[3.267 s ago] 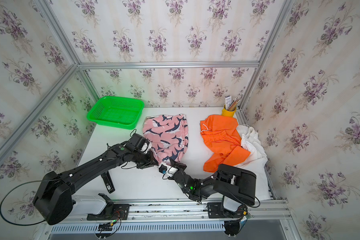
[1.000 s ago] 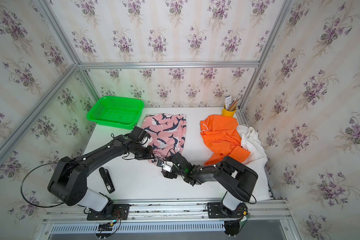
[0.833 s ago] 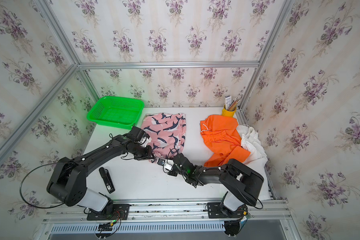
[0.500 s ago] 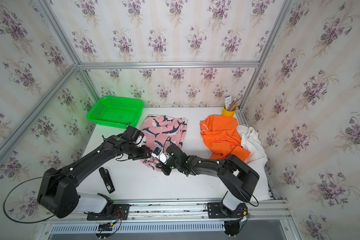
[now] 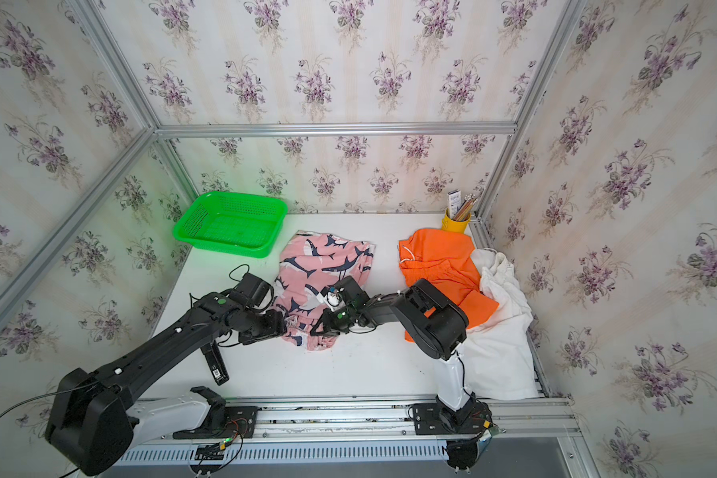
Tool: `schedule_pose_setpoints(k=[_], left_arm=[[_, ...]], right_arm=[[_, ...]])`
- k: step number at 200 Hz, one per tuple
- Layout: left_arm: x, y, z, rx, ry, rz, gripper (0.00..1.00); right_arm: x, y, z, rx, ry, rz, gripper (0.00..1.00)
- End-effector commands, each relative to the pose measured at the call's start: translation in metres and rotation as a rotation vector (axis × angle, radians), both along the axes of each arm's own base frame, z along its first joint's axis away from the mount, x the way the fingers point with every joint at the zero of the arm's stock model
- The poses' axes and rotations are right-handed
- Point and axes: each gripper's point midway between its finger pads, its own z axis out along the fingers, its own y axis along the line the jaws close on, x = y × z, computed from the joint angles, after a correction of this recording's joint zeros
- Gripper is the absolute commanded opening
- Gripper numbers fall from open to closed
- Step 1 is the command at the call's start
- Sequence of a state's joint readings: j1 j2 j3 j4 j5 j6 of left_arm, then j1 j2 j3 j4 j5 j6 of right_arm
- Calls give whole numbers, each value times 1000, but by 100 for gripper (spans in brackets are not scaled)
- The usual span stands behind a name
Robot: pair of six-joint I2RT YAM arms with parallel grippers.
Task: Roll up the shorts
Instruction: Roll the shorts at the center of the board.
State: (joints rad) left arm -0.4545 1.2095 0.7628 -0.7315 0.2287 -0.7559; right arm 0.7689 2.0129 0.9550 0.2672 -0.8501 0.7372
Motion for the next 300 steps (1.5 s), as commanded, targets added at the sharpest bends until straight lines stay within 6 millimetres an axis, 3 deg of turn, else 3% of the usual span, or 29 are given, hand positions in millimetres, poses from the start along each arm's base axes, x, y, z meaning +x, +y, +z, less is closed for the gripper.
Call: schedule_pose_setpoints(k=[1, 22, 45, 61, 74, 87, 100, 132, 160, 185, 188, 194, 198, 231, 263, 287, 300], left_arm=[[23, -17, -2, -97, -52, 95, 76], [33, -20, -22, -110, -47, 161, 81], [46, -25, -40, -104, -35, 174, 78], [50, -21, -56, -52, -6, 170, 70], [54, -20, -63, -36, 3, 158, 54], [57, -23, -63, -40, 12, 136, 38], [57, -28, -62, -52, 28, 108, 29], [51, -39, -54, -95, 68, 50, 24], [44, -49, -44, -142, 109, -12, 24], [39, -57, -38, -191, 131, -44, 24], [39, -58, -38, -195, 133, -46, 24], [38, -59, -37, -201, 137, -50, 25], [38, -59, -37, -203, 138, -52, 25], [32, -60, -32, -210, 161, -75, 25], [30, -64, -30, -251, 182, -93, 24], [29, -66, -28, -268, 193, -107, 24], [29, -66, -26, -272, 188, -110, 26]], right_arm=[[-6, -2, -1, -17, 99, -21, 0], [-11, -7, -3, -28, 106, -9, 0], [-18, -13, -5, -34, 106, 10, 0], [-22, -19, -3, -47, 82, 28, 0], [-21, -23, 1, -69, 21, 44, 0], [-13, -33, 2, -143, -107, 55, 19], [5, -49, 3, -283, -293, 49, 41], [31, -62, 45, -374, -726, 104, 57], [11, -43, 87, -270, -1136, 283, 68], [-23, -21, 86, -212, -1431, 495, 75], [-26, -19, 86, -202, -1452, 509, 78], [-28, -15, 85, -187, -1481, 521, 97], [-30, -13, 85, -176, -1492, 522, 100], [-35, -11, 61, -222, -1667, 620, 99], [-22, -19, 24, -361, -1723, 684, 88], [-11, -22, 20, -431, -1736, 643, 69], [-18, -21, 23, -402, -1685, 647, 46]])
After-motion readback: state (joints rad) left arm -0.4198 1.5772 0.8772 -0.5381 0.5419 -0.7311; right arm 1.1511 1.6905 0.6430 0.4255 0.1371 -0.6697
